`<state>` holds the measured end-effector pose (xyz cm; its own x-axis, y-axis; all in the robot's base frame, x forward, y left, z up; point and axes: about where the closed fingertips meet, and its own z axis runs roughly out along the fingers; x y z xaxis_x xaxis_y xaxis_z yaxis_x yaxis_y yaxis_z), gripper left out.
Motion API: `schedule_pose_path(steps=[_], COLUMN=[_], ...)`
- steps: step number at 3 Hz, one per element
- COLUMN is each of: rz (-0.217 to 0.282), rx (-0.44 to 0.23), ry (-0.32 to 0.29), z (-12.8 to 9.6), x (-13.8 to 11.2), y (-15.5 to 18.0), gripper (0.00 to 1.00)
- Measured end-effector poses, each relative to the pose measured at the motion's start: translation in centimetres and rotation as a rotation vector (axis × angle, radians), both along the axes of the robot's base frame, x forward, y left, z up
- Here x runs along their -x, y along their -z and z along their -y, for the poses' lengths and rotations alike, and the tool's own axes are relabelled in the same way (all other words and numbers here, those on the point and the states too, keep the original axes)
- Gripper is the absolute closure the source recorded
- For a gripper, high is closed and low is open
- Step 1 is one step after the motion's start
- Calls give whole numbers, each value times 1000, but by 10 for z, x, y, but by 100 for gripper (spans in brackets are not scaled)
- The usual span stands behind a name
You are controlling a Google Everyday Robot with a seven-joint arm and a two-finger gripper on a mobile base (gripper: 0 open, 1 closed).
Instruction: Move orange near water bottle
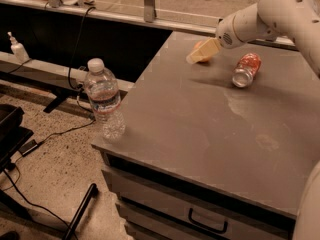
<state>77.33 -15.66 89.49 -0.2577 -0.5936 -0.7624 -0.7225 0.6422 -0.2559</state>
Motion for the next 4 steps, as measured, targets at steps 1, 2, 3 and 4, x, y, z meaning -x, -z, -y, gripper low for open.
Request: schedule_pose_path(steps=[1, 2, 3, 4], rz=[-21, -38, -74, -98], rx=[9, 5, -21, -22], ry=[38, 49, 37, -28], z=[-5, -7, 1, 1], x=[-12, -16, -14, 1], y=[17, 24, 29, 16], gripper=[2, 24, 48, 71])
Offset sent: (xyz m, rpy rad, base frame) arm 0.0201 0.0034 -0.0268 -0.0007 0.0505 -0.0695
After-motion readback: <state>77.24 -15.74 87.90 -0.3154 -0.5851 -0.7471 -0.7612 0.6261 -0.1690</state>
